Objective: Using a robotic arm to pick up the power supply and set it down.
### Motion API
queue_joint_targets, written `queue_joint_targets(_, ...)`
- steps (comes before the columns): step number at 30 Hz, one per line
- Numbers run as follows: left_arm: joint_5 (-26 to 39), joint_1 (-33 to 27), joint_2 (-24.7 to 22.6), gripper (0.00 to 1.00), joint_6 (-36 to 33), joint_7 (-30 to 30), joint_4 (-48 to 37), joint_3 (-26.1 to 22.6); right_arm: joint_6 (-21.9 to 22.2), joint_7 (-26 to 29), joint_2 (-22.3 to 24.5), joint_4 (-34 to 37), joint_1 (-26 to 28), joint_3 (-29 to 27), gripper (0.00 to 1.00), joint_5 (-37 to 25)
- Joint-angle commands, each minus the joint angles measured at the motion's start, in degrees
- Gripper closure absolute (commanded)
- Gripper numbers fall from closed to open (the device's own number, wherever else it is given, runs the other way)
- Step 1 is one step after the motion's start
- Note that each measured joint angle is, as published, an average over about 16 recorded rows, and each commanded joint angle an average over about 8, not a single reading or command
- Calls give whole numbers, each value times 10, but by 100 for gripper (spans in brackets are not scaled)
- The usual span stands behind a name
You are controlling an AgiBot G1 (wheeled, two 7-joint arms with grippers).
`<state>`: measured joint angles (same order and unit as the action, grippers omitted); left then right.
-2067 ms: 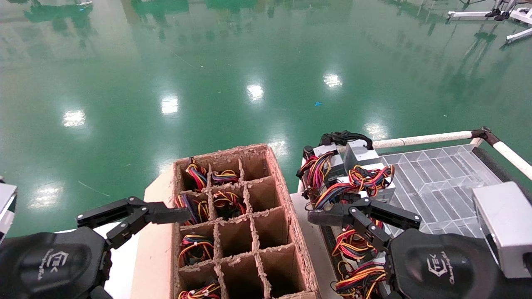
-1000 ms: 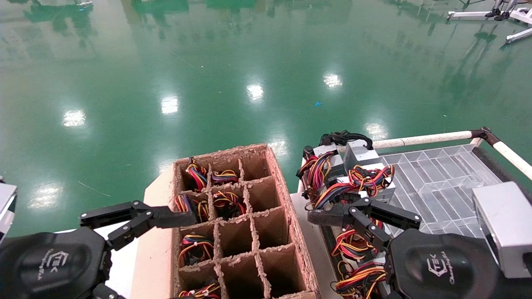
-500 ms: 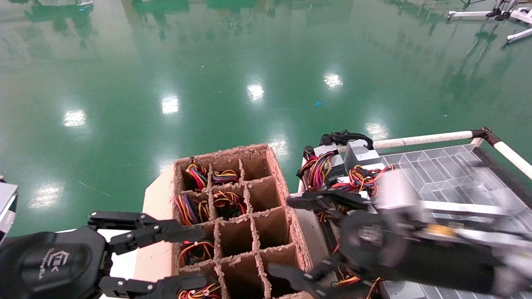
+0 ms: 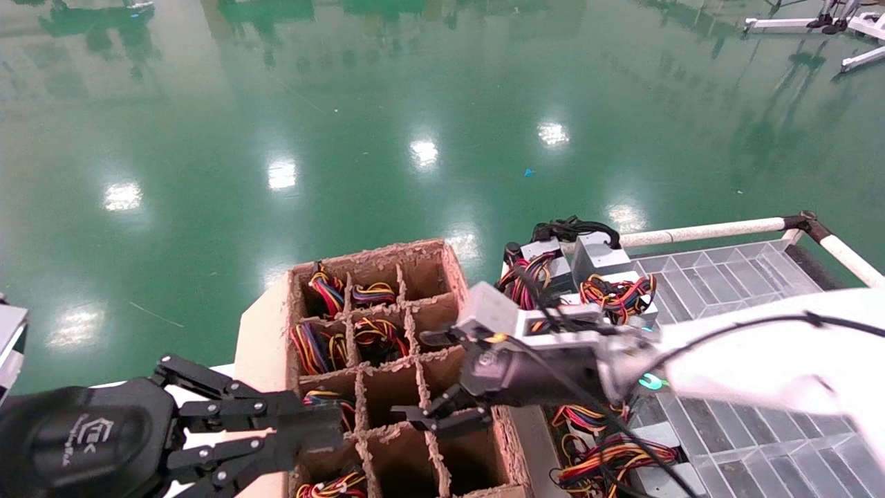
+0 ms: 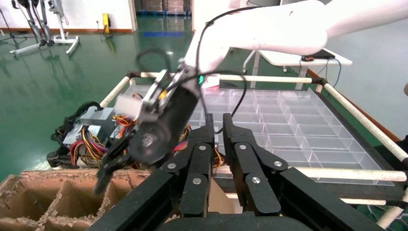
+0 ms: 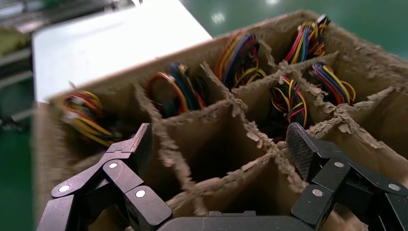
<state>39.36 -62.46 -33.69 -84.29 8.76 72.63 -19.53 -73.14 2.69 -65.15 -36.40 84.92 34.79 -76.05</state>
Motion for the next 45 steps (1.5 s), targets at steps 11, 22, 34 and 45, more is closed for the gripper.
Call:
queue_joint_targets(11,0,0,0,100,0,0,0,0,69,-124,-118,196,74,25,0,-43)
queue_joint_targets(22,0,0,0,95,0,0,0,0,158,-146,-132,188,70,48,87,-11)
queue_joint_targets(34,0,0,0,0,0,0,0,0,201,-114,-132,142,50,118,100,33)
queue_joint_targets(45,0,0,0,0,0,0,0,0,250,-90,-133,122,45,183,100,77)
